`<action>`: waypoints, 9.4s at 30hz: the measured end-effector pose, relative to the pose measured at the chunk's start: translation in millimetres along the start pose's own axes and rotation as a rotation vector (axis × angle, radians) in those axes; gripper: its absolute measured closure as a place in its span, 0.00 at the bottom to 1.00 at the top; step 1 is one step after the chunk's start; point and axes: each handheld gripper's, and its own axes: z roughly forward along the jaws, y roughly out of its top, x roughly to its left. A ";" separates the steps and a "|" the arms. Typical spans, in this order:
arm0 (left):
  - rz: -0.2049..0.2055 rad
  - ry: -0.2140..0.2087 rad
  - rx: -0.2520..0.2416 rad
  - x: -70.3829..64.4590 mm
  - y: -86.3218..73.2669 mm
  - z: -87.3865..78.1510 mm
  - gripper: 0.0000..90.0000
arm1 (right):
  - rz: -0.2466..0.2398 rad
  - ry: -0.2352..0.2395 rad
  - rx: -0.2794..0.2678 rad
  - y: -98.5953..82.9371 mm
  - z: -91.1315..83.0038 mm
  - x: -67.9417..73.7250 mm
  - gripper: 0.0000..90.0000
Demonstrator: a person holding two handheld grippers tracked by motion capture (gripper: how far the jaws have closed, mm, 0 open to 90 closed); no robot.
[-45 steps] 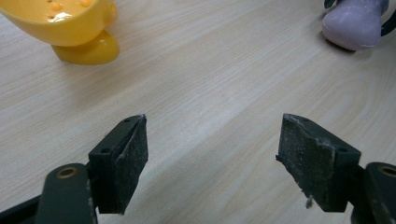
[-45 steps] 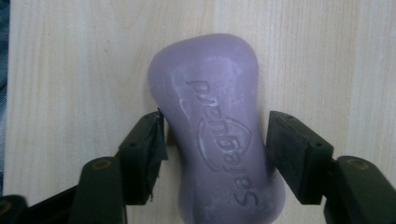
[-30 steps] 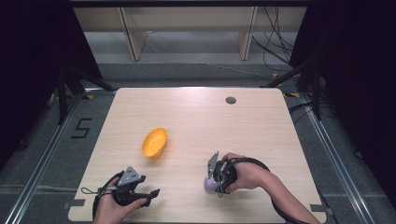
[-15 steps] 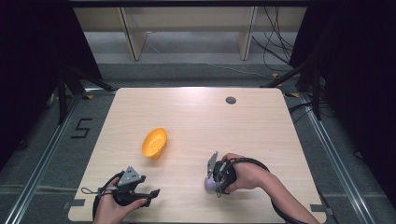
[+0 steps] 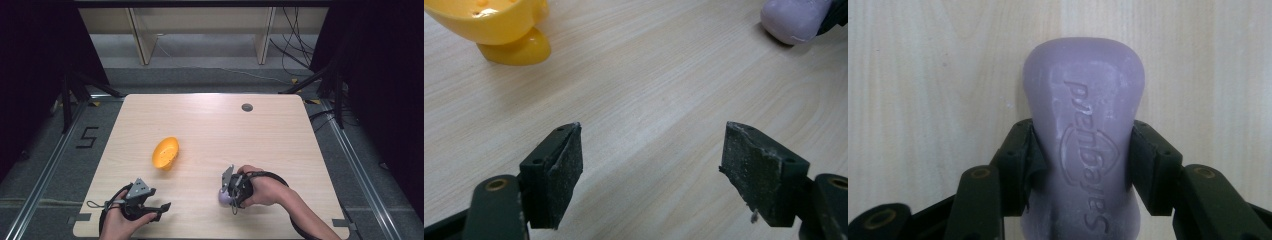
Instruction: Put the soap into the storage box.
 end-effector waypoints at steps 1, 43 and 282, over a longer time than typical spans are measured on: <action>0.000 0.000 0.001 -0.2 0.1 -0.1 0.27 | -0.002 -0.017 -0.016 -1.1 0.1 1.5 0.55; -0.039 -0.088 -0.036 -9.1 17.1 2.5 0.28 | -0.088 -0.457 -0.272 -18.8 -42.9 51.2 0.55; -0.193 0.363 -0.276 54.3 81.5 61.3 0.65 | 0.172 -0.541 -0.373 -52.7 -45.3 62.4 0.32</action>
